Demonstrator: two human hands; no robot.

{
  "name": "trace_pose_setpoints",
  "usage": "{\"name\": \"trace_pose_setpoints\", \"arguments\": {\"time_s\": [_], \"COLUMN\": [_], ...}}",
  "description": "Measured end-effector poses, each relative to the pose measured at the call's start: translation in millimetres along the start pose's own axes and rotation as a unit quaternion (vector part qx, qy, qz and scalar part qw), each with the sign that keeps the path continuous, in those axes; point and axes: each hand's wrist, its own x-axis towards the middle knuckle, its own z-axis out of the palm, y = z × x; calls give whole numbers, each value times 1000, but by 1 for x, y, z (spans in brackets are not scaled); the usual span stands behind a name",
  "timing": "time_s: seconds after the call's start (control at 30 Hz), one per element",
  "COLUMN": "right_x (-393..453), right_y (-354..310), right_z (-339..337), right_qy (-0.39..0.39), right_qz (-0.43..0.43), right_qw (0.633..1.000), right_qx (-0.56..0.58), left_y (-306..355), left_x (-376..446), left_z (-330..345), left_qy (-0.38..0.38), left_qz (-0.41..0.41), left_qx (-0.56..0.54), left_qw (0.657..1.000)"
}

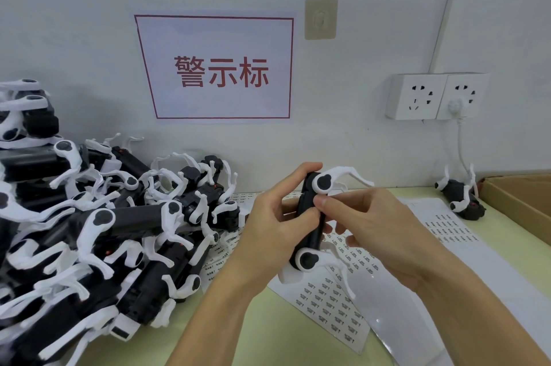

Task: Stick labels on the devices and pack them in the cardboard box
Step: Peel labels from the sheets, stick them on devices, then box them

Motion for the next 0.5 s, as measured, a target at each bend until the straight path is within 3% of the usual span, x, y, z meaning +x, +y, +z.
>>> {"name": "trace_pose_setpoints", "arguments": {"time_s": [0.17,0.27,0.37,0.5], "right_x": [0,-4,-7,-1], "right_y": [2,1,-3,-4], "right_z": [-4,-15,-26,-28], "right_qy": [-54,-108,-35,145], "right_qz": [-13,-15,-24,-85], "right_qw": [998,993,996,981], "right_qx": [-15,-41,-76,-95], "left_y": [0,-1,-2,-1], "left_x": [2,4,3,3], "left_z": [-6,-9,-12,-10], "left_qy": [5,49,94,91], "left_qz": [-5,-19,-36,-33], "left_qx": [-20,-19,-19,15], "left_qw": [1000,998,995,995]}}
